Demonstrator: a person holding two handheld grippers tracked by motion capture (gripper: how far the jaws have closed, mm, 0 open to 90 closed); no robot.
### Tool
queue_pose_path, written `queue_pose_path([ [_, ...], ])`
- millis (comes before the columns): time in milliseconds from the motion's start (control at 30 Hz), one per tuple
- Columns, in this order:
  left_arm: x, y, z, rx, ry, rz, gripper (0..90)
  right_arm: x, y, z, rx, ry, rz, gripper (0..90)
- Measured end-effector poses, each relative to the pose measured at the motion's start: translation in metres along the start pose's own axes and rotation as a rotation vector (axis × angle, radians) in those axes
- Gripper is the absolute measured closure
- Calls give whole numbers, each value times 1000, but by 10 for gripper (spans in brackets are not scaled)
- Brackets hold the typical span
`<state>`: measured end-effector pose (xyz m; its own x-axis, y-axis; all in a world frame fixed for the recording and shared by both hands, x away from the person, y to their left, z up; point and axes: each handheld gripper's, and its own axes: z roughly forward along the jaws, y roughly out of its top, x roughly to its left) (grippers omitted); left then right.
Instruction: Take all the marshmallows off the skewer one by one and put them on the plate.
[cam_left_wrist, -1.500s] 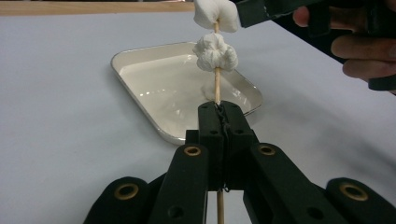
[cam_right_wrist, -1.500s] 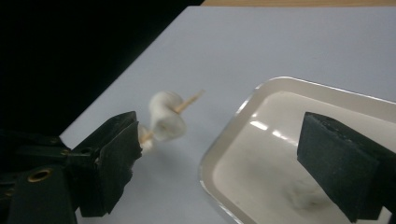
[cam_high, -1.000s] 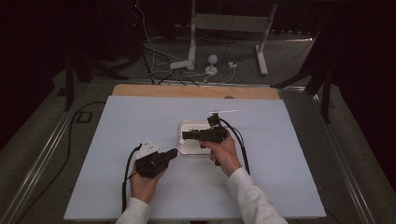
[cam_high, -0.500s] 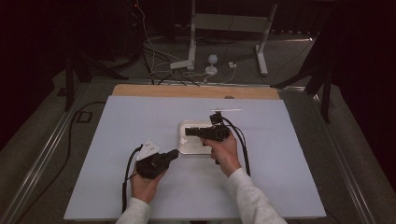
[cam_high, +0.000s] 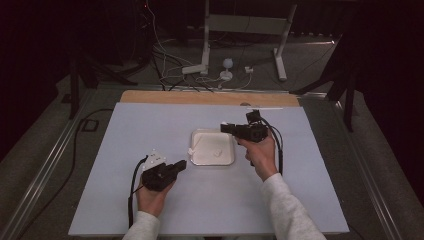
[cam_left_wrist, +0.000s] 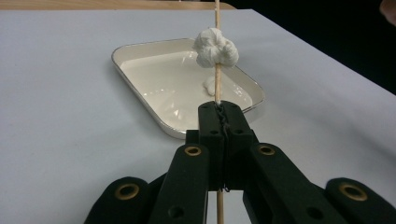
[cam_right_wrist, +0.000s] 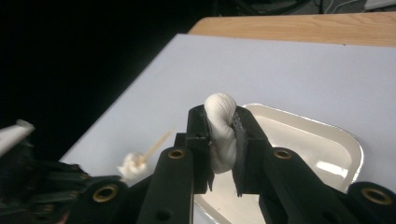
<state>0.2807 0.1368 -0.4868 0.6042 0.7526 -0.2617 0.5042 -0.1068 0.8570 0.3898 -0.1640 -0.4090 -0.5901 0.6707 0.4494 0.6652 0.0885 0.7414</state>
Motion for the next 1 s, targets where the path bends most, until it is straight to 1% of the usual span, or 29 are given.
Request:
queue_pose_path([
  [67,1,0,-1,-4,3,-6,900,1,-6,9,33,-38,-35,781],
  [133,2,0,-1,-3,6,-8,899,1,-9,13,48,-63,-55,776],
  [167,2,0,-1,-3,9,-12,899,0,-11,16,57,-88,-68,774],
  [200,2,1,-1,-4,11,-13,899,0,-11,16,57,-88,-68,774],
  [233,2,1,-2,-6,10,-14,898,0,-13,18,61,-102,-78,772],
  [267,2,1,-2,-9,11,-17,898,-1,-18,22,79,-123,-86,770],
  [300,2,2,-3,-11,11,-14,898,-1,-18,22,79,-123,-86,770],
  [333,2,2,-3,-14,13,-14,898,-2,-24,27,98,-151,-99,768],
  [400,2,4,-4,-17,12,-13,897,-4,-31,31,124,-177,-101,766],
  [433,2,4,-4,-17,12,-13,897,-4,-31,31,124,-177,-101,766],
  [467,2,4,-4,-17,12,-14,897,-7,-37,35,146,-198,-100,765],
  [533,2,4,-4,-15,13,-13,897,-8,-42,37,164,-211,-105,763],
  [567,2,4,-3,-13,15,-13,897,-8,-42,37,164,-211,-105,763],
  [600,2,4,-3,-12,16,-13,897,-9,-46,38,178,-219,-108,757],
  [667,2,4,-3,-11,17,-14,897,-10,-47,39,185,-224,-109,753],
  [700,2,4,-3,-11,16,-15,897,-12,-50,40,194,-228,-103,718],
  [733,3,4,-3,-11,16,-15,897,-12,-50,40,194,-228,-103,718],
  [767,3,4,-3,-10,15,-15,897,-13,-52,40,201,-237,-99,678],
  [800,3,4,-3,-9,14,-15,897,-17,-54,41,211,-237,-82,521],
  [833,3,3,-3,-8,15,-13,897,-17,-54,41,211,-237,-82,521],
  [867,3,3,-2,-8,15,-13,897,-20,-55,42,222,-235,-58,441],
  [900,3,3,-2,-8,14,-13,897,-20,-55,42,222,-235,-58,355],
  [933,3,3,-2,-8,15,-14,896,-20,-55,40,198,-231,-66,265],
  [1000,3,4,-2,-10,14,-15,897,-18,-53,38,182,-172,-48,198],
])
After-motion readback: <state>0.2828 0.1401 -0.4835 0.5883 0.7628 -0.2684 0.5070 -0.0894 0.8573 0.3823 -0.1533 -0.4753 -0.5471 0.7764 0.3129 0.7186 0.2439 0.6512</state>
